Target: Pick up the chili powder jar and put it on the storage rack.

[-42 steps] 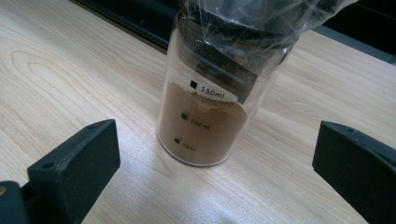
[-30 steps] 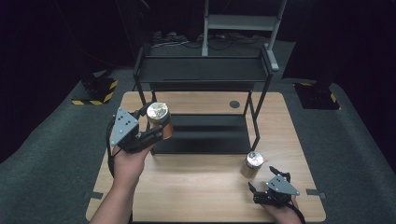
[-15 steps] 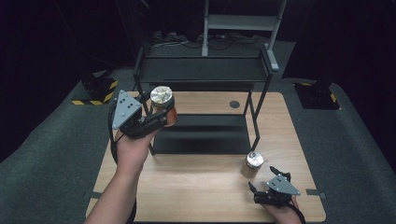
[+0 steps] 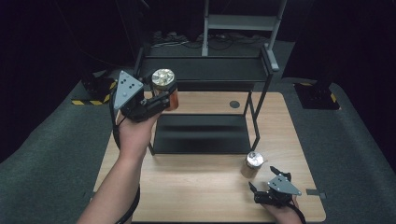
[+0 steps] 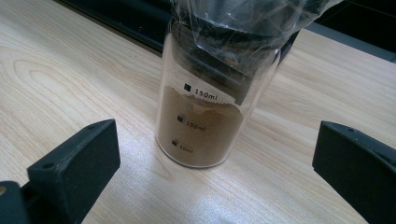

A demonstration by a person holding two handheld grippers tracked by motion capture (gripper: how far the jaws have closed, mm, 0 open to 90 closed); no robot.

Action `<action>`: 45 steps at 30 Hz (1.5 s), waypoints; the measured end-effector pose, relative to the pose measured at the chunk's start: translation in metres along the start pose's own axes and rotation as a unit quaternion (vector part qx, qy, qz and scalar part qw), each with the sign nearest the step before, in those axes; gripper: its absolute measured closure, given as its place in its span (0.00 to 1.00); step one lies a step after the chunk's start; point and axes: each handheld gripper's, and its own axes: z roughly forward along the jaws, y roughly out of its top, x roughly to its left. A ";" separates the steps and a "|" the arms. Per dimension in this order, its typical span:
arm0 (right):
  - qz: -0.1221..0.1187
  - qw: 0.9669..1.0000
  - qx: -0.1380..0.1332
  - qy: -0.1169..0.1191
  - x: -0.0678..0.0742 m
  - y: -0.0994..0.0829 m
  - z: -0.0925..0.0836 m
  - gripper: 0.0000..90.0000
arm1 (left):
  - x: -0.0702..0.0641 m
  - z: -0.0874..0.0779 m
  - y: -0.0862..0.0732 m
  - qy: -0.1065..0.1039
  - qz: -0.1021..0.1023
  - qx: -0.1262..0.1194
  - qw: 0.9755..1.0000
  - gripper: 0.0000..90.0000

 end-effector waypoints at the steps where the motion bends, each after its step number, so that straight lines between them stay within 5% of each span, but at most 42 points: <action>1: 0.000 1.000 -0.001 0.000 0.000 0.000 0.000 0.00 | 0.000 0.002 0.001 0.000 0.001 -0.001 1.000 0.38; 23: 0.004 1.000 -0.006 0.004 -0.002 -0.002 -0.001 0.00 | 0.005 0.051 0.027 0.034 0.004 -0.001 0.999 0.38; 45: 0.004 1.000 -0.010 0.011 -0.005 -0.004 -0.002 0.00 | 0.007 0.092 0.023 0.070 -0.012 0.001 0.997 0.38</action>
